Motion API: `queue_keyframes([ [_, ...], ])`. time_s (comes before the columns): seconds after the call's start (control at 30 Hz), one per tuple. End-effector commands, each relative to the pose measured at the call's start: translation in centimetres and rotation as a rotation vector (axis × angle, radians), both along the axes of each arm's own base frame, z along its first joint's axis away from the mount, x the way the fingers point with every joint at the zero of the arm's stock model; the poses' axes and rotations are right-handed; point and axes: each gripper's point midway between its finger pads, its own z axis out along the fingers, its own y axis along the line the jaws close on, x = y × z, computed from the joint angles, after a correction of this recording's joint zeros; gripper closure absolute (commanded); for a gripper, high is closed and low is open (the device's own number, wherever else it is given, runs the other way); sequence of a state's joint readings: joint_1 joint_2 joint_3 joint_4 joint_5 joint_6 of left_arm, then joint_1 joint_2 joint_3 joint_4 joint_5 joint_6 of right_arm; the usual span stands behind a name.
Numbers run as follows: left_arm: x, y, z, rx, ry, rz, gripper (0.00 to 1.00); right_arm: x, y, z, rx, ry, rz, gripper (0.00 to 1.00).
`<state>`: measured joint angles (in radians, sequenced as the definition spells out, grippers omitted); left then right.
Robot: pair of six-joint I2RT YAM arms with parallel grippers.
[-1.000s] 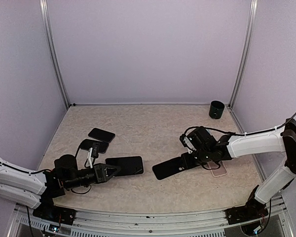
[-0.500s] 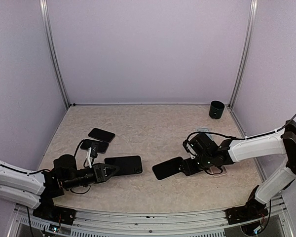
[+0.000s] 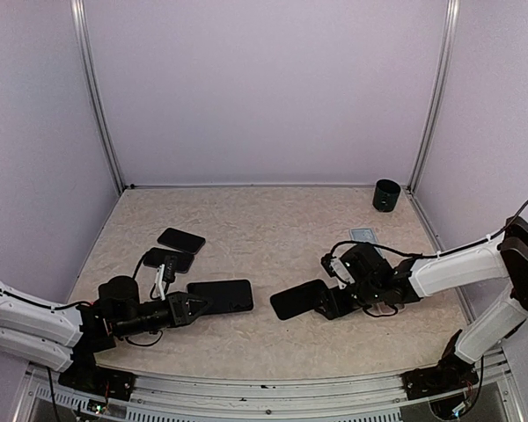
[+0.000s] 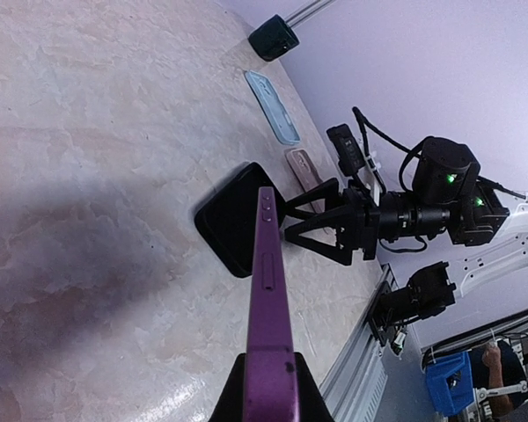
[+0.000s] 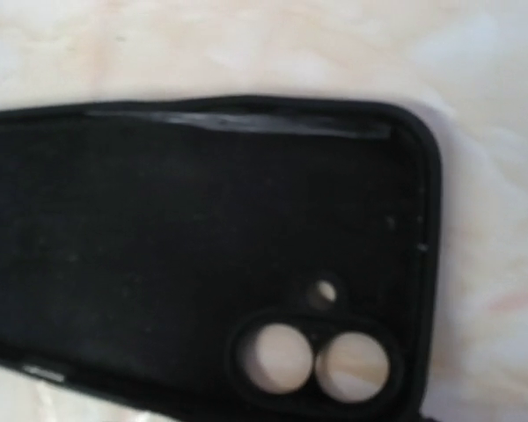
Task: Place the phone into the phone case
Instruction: Move the phone case to the center of the board.
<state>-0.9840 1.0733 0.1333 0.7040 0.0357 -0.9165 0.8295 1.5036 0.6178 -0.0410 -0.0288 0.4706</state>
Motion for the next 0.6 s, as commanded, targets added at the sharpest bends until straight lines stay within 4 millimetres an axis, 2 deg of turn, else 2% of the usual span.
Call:
queue_keyframes([
  [0.0, 0.6, -0.4, 1.8, -0.051, -0.032, 0.024, 1.00, -0.7, 2.2, 0.5, 0.082, -0.021, 0.107, 0.32],
  [0.17, 1.1, 0.3, 1.2, -0.039, -0.014, 0.074, 1.00, -2.5, 4.9, 0.5, 0.116, -0.018, 0.225, 0.32],
  [0.4, 1.6, 0.9, 0.6, -0.023, 0.001, 0.121, 1.00, -5.3, 9.4, -0.8, 0.078, -0.020, 0.382, 0.32],
  [0.57, 1.8, 1.5, 0.3, -0.003, 0.007, 0.149, 1.00, -6.7, 11.1, -0.7, 0.084, -0.042, 0.461, 0.32],
])
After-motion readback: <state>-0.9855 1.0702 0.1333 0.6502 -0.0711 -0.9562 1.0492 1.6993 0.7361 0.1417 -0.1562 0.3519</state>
